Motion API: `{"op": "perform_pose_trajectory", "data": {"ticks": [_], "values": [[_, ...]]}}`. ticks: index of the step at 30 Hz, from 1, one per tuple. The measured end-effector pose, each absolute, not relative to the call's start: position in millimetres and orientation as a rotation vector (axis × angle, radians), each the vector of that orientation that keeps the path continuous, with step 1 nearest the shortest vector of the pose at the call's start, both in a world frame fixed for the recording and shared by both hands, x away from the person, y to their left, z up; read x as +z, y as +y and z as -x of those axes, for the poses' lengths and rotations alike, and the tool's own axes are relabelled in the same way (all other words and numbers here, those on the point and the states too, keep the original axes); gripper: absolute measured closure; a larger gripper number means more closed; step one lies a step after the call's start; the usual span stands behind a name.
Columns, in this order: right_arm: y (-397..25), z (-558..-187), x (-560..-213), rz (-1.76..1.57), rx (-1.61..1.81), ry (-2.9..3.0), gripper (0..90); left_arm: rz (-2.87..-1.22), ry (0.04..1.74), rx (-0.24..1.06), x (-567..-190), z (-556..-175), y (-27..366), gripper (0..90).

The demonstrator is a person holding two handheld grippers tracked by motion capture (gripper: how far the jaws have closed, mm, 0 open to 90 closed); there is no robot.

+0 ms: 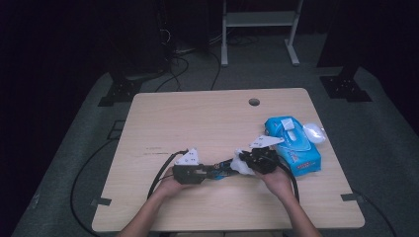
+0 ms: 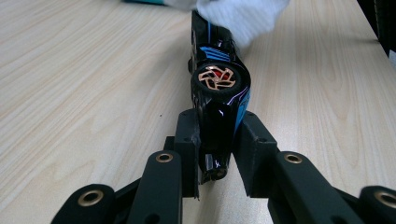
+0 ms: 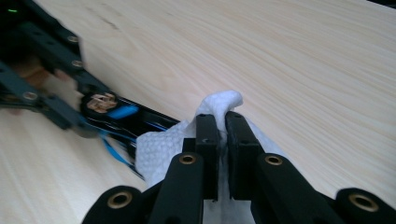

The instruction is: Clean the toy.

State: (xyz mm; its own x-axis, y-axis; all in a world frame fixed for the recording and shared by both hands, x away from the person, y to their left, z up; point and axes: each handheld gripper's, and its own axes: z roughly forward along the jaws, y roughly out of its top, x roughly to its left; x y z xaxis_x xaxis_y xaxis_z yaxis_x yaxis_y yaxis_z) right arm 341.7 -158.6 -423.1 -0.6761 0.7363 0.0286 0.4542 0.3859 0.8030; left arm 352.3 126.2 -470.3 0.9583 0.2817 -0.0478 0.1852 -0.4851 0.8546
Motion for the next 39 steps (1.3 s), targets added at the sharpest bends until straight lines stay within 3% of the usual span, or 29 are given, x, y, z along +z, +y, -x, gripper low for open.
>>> {"op": "perform_pose_trajectory", "data": {"ticks": [24, 33, 39], "values": [[-159.5, -334.7, -422.6, -1.014, 1.207, 2.32, 84.3, -2.09, 0.326, 0.119, -470.4, -351.9, 125.0, 71.9], [-186.2, -337.6, -425.4, -1.121, 1.163, 2.27, 84.3, -2.093, 0.324, 0.121, -470.2, -351.7, 124.8, 71.9], [-167.8, -334.4, -418.4, -1.034, 1.257, 2.297, 84.3, -2.091, 0.326, 0.123, -470.3, -351.4, 124.4, 71.9]]}}
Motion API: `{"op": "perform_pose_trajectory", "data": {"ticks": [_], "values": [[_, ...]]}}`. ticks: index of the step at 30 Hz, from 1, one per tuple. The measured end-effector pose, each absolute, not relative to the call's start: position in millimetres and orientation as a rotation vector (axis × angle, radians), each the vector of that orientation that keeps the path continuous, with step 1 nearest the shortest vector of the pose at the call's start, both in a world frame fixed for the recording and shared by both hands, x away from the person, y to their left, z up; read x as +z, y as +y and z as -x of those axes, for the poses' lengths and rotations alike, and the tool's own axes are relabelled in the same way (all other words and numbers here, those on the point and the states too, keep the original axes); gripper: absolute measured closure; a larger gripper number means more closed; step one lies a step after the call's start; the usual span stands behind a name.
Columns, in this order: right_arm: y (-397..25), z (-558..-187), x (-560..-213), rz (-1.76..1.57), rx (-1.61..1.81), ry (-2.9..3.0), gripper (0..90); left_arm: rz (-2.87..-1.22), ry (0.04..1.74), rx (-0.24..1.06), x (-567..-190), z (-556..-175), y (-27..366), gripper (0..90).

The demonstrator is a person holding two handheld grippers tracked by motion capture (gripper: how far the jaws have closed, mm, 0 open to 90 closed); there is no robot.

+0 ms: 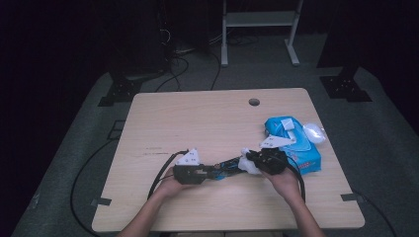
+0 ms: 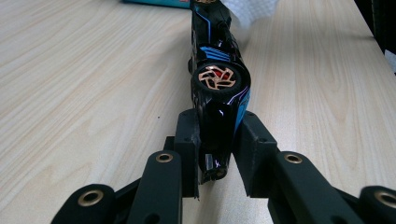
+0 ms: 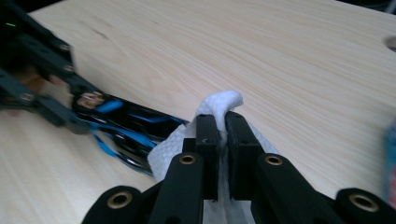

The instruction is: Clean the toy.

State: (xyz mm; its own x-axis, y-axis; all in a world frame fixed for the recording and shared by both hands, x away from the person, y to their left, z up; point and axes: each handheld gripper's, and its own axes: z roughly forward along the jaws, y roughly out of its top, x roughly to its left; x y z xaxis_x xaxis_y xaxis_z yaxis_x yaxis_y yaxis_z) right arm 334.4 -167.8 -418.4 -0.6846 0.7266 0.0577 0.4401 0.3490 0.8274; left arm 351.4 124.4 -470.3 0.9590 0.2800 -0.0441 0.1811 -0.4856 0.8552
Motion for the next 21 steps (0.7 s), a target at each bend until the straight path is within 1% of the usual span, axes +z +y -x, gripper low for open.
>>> {"op": "perform_pose_trajectory", "data": {"ticks": [4, 8, 11, 16, 19, 21], "values": [[-156.6, -334.0, -421.4, -0.974, 1.193, 2.343, 84.3, -2.096, 0.322, 0.123, -470.0, -351.5, 125.0, 71.9], [-170.1, -338.5, -424.2, -1.035, 1.195, 2.315, 84.2, -2.091, 0.321, 0.119, -470.4, -352.1, 124.2, 71.9], [-168.4, -338.2, -421.2, -1.027, 1.188, 2.316, 84.2, -2.091, 0.322, 0.118, -470.3, -352.1, 123.5, 71.9], [-143.2, -333.6, -414.2, -0.94, 1.267, 2.354, 84.2, -2.092, 0.323, 0.12, -470.2, -351.8, 123.2, 71.9], [-127.8, -333.7, -414.6, -0.882, 1.243, 2.395, 84.2, -2.094, 0.321, 0.121, -470.0, -351.7, 123.7, 71.9], [-126.7, -335.3, -417.5, -0.871, 1.195, 2.404, 84.2, -2.097, 0.319, 0.121, -469.7, -351.8, 125.1, 71.9]]}}
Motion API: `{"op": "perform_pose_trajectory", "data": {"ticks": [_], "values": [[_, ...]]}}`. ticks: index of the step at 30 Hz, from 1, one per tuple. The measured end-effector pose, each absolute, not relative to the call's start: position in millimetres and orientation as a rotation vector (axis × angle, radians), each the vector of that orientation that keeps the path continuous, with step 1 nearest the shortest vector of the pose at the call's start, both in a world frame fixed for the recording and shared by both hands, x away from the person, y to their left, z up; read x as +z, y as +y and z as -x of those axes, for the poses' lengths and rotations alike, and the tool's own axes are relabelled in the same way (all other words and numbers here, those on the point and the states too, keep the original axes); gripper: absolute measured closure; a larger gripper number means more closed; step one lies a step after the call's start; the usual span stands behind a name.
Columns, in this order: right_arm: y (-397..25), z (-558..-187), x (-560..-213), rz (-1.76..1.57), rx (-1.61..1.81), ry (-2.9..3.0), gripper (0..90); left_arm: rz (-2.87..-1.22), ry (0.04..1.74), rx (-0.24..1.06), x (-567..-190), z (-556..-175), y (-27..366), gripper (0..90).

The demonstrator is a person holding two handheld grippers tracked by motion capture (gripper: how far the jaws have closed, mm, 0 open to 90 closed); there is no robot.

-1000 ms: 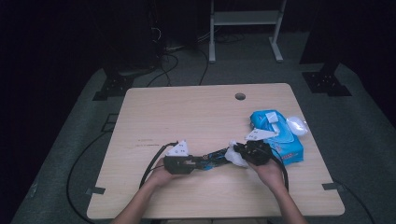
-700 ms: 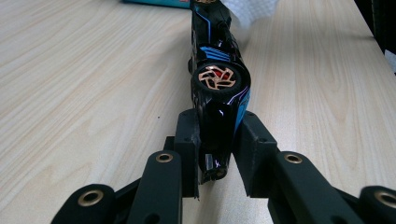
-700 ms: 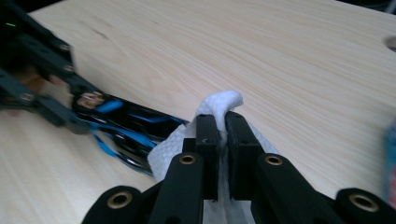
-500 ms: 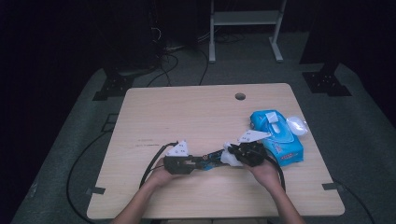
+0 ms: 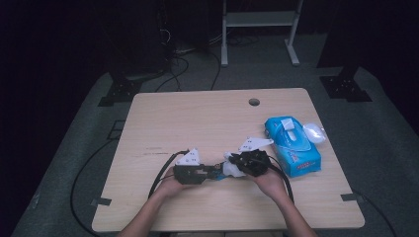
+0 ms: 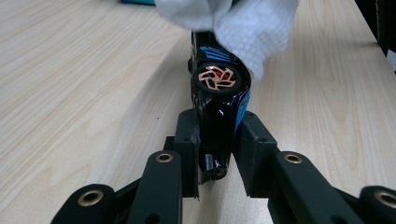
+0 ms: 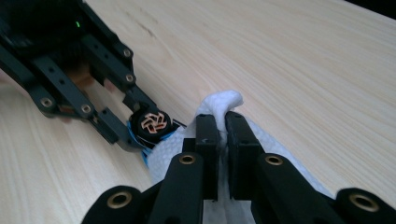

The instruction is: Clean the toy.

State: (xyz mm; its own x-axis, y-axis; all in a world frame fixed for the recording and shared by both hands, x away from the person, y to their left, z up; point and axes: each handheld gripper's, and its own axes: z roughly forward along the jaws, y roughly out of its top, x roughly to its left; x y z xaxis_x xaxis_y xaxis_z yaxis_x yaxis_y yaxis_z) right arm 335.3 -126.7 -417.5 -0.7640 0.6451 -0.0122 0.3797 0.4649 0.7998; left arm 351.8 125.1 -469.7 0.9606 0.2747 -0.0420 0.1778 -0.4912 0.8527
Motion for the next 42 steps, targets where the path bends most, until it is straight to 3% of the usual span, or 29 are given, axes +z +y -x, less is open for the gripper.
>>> {"op": "perform_pose_trajectory", "data": {"ticks": [7, 19, 30, 36, 42], "values": [[-160.8, -343.0, -423.1, -1.023, 1.205, 2.356, 84.2, -2.089, 0.327, 0.117, -470.1, -353.9, 126.1, 71.9], [-164.3, -333.6, -427.4, -1.016, 1.253, 2.337, 84.2, -2.078, 0.378, 0.095, -470.2, -357.2, 129.1, 68.1], [-165.8, -324.3, -431.0, -1.003, 1.28, 2.309, 84.7, -2.072, 0.456, -0.003, -468.9, -362.4, 130.9, 63.4], [-166.1, -324.1, -431.3, -1.011, 1.286, 2.305, 84.7, -2.078, 0.434, 0.024, -467.1, -361.1, 127.7, 63.1], [-165.5, -324.2, -430.8, -1.018, 1.282, 2.306, 84.6, -2.073, 0.459, 0.015, -466.5, -363.6, 116.1, 55.0]]}}
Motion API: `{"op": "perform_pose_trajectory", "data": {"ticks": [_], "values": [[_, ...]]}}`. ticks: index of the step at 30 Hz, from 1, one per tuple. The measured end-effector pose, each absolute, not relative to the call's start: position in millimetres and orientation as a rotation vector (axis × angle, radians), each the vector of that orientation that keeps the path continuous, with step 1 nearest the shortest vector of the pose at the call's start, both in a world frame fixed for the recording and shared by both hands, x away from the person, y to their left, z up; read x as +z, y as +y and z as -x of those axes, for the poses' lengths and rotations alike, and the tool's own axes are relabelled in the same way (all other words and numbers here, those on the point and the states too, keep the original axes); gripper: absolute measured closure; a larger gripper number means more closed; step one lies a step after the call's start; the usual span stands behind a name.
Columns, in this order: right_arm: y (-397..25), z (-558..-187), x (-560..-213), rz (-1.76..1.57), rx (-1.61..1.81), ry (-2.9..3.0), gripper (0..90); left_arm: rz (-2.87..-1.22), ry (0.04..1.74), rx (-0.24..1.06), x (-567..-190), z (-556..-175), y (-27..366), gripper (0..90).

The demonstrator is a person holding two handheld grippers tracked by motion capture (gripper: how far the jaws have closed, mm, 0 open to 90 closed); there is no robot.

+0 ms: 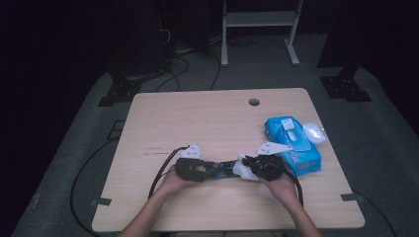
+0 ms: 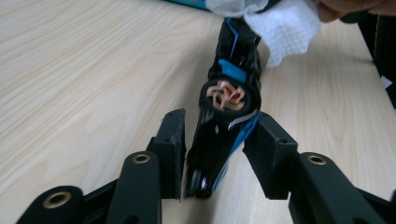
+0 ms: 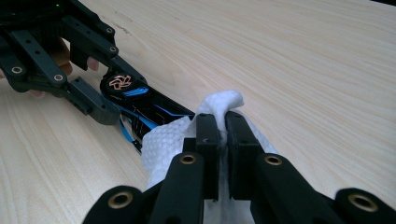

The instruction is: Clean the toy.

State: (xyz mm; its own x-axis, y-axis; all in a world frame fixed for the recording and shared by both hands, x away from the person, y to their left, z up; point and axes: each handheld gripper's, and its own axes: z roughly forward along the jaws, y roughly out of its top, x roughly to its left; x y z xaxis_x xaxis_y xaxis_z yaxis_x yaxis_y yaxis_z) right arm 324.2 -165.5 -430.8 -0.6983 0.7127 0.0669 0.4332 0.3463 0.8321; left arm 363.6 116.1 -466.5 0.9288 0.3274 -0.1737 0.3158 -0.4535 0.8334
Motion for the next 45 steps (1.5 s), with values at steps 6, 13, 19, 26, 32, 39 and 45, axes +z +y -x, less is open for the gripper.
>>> {"op": "perform_pose_trajectory", "data": {"ticks": [6, 13, 19, 26, 32, 39, 45], "values": [[-163.2, -325.3, -430.3, -1.027, 1.274, 2.303, 84.7, -2.073, 0.394, 0.04, -466.5, -365.4, 117.3, 61.3], [-155.3, -330.8, -430.0, -1.022, 1.26, 2.289, 84.8, -2.094, 0.365, 0.037, -462.3, -377.2, 121.8, 61.9], [-156.0, -334.1, -432.1, -1.051, 1.303, 2.285, 84.8, -2.106, 0.4, 0.022, -461.4, -382.9, 123.1, 59.2], [-154.3, -330.7, -432.6, -1.017, 1.287, 2.28, 84.8, -2.058, 0.465, -0.035, -454.0, -384.0, 132.8, 46.4], [-154.5, -330.3, -433.8, -1.017, 1.296, 2.267, 84.8, -1.973, 0.538, -0.078, -448.8, -390.5, 140.2, 44.1], [-154.6, -330.3, -434.0, -1.012, 1.297, 2.268, 84.9, -1.925, 0.648, -0.142, -453.3, -396.7, 142.0, 43.4], [-154.8, -330.0, -434.3, -1.003, 1.298, 2.267, 84.8, -1.927, 0.67, -0.16, -453.5, -396.7, 141.2, 42.9]]}}
